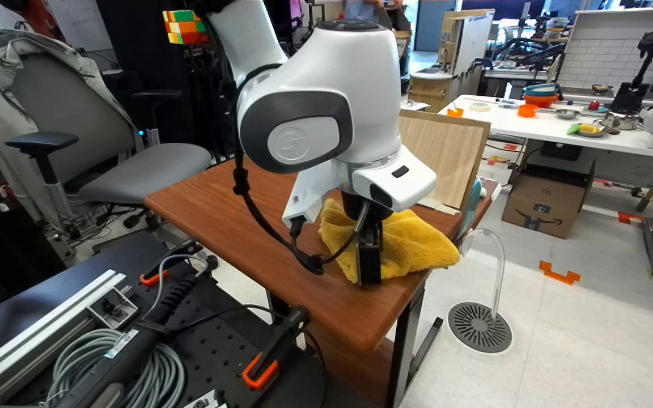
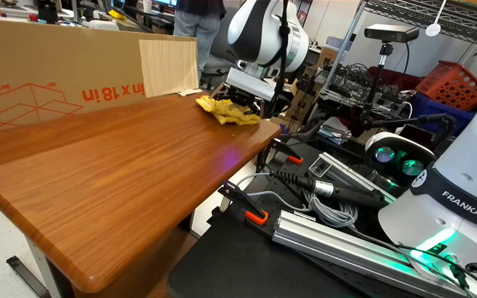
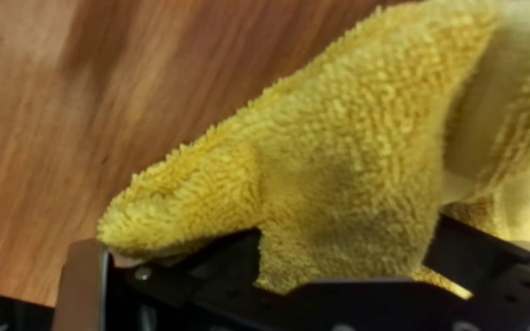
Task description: Wipe the top of the table with the yellow towel
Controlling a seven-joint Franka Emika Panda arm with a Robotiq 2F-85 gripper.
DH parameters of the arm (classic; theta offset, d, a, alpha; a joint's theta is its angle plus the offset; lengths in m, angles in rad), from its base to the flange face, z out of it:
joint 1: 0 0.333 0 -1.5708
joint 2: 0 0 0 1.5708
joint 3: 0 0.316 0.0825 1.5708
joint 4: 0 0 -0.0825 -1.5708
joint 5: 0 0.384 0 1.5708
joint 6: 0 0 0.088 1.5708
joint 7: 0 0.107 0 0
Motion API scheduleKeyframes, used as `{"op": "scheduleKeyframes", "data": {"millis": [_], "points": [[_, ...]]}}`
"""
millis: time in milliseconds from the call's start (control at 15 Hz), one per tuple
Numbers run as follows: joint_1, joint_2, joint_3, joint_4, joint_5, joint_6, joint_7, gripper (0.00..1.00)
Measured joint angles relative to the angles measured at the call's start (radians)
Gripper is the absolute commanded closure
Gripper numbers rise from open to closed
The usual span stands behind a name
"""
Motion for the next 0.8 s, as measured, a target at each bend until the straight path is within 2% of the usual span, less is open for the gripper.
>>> {"op": "scheduleKeyframes", "data": {"millis": [267, 800], "points": [[0.0, -0.037, 0.022, -0.037, -0.002, -0.075, -0.032, 0.0], [0.043, -0.13, 0.172, -0.168, -0.003, -0.178, -0.082, 0.0]]}}
